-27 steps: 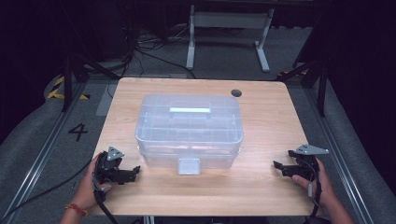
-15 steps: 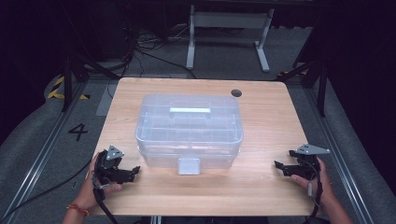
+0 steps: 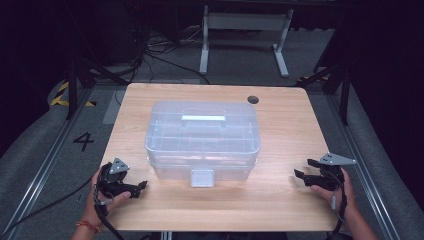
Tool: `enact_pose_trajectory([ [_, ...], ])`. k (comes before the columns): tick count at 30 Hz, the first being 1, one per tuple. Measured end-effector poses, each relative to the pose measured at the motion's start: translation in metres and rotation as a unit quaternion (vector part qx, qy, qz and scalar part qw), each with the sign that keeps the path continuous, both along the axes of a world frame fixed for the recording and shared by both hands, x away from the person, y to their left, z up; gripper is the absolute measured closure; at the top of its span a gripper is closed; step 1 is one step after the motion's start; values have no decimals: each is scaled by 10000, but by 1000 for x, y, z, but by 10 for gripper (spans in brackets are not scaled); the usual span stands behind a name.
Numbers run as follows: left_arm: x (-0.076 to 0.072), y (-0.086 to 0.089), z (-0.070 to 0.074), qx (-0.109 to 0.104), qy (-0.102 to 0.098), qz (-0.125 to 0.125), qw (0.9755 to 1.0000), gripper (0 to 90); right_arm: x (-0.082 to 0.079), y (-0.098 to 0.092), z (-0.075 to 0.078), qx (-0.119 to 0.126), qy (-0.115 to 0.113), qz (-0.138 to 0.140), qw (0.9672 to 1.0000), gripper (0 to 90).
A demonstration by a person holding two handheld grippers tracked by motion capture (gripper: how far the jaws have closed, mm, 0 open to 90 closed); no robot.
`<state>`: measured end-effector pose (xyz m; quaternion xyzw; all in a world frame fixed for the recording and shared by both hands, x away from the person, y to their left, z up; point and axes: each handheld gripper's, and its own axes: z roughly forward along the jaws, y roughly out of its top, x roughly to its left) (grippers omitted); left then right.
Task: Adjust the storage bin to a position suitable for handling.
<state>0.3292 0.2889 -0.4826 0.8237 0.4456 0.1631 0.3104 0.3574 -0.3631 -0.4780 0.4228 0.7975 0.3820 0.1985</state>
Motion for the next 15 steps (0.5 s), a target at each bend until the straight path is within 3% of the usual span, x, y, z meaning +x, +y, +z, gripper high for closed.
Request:
enact_pose_trajectory([
  [15,0,0,0,-22,-1,2,10000,10,-2,25,34,8,-461,404,9981,280],
])
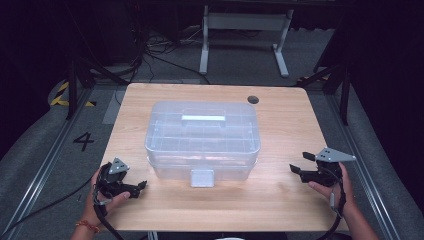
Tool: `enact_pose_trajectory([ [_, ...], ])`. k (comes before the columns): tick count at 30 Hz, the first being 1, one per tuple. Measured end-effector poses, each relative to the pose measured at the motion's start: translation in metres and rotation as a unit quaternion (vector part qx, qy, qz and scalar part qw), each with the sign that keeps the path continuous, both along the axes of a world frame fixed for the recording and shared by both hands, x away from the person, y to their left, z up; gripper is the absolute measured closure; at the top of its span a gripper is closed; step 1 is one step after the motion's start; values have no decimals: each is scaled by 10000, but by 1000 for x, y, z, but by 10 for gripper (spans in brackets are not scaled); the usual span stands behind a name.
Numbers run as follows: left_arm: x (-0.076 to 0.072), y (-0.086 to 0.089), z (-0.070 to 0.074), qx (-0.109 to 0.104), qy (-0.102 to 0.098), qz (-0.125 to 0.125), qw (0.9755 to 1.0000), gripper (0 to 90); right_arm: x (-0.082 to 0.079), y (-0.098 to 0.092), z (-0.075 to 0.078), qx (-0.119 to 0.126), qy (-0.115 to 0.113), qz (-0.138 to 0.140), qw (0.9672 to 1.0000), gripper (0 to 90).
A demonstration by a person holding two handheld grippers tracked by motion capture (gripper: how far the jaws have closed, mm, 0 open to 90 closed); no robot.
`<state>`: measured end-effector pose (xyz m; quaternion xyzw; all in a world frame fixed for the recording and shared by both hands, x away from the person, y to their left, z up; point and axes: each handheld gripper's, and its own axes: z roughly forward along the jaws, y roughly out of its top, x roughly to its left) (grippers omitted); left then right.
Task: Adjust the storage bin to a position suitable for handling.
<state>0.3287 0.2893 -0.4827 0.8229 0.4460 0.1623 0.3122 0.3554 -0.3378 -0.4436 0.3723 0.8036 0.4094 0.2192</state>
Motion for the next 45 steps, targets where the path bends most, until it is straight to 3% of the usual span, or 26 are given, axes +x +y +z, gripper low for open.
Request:
enact_pose_trajectory([
  [5,-1,0,1,59,-7,13,10000,15,2,7,10,38,-81,103,9999,283],
  [15,-2,1,0,-14,-21,93,10000,33,10,12,38,179,-369,217,9989,306],
  [23,-2,1,0,-40,-24,93,9999,38,16,20,68,208,-692,285,9970,311],
  [45,-2,1,1,-9,-27,98,9999,38,24,54,105,202,-1077,638,9919,323],
])
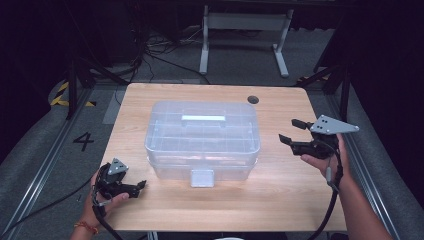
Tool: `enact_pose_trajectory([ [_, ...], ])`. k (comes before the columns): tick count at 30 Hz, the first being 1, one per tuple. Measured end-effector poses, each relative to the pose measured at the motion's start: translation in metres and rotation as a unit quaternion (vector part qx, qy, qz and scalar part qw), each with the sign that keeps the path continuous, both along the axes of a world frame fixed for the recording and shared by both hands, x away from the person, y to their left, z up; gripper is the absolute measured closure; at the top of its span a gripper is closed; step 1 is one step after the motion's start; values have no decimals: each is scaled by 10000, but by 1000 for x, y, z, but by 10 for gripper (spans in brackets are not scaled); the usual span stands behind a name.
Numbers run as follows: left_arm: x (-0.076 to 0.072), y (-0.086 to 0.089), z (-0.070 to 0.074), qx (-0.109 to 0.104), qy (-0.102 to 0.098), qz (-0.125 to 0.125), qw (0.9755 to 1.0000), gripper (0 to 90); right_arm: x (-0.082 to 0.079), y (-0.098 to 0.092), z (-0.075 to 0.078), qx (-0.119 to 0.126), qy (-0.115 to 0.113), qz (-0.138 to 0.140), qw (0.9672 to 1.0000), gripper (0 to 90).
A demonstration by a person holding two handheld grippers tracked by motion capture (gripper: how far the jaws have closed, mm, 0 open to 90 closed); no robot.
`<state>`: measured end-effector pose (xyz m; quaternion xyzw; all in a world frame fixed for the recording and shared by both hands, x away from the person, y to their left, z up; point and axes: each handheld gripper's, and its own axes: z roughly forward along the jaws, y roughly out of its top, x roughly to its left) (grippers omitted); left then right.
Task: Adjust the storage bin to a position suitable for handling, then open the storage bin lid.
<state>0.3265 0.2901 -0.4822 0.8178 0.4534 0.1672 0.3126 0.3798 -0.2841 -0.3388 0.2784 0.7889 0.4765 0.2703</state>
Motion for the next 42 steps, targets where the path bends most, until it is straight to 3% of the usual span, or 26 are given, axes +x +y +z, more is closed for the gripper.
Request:
enact_pose_trajectory([
  [20,0,0,0,3,-3,5,10000,38,9,39,16,-31,-117,471,9988,329],
  [42,-2,1,0,-8,-29,3,10000,42,28,90,17,-139,-74,952,9953,335],
])
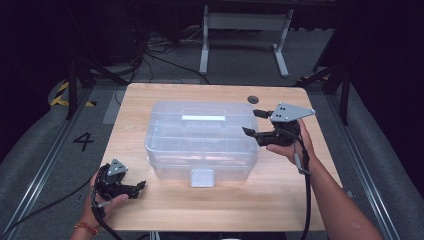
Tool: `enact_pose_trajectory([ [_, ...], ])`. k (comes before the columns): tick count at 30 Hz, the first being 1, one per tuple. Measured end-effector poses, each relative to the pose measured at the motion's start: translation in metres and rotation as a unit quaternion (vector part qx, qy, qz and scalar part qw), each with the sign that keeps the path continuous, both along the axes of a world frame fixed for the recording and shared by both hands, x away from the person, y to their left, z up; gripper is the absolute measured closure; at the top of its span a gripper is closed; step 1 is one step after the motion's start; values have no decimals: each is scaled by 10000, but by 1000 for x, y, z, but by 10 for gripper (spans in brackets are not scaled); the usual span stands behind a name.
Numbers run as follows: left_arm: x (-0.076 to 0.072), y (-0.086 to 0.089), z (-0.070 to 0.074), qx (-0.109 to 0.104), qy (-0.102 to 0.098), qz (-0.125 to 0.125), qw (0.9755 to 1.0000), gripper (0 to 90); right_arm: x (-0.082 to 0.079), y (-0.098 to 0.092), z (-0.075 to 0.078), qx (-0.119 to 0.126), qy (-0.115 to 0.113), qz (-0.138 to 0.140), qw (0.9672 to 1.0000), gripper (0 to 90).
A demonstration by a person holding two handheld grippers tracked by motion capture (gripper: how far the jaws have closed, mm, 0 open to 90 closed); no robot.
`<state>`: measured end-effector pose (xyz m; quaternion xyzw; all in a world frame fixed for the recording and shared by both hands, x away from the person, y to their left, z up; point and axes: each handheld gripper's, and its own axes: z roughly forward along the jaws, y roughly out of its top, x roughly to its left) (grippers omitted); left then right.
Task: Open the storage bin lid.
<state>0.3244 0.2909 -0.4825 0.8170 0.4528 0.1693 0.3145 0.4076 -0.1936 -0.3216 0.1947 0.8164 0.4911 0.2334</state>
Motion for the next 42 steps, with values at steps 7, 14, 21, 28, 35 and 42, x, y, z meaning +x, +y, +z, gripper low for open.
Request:
enact_pose_trajectory([
  [7,0,0,0,7,-2,-1,10000,42,5,6,4,-41,20,6,10000,335],
  [14,-2,1,0,-1,26,-18,10000,47,8,18,12,-139,-23,61,9999,334],
  [21,-1,1,0,14,11,-41,10000,47,8,30,14,-205,-22,210,9996,333],
  [28,0,1,0,8,-3,-76,10000,45,8,41,15,-316,61,322,9990,340],
  [35,0,1,0,7,-3,-75,10000,45,7,50,16,-383,64,483,9981,371],
  [42,0,1,0,7,-2,-75,10000,45,8,58,13,-500,54,557,9972,416],
])
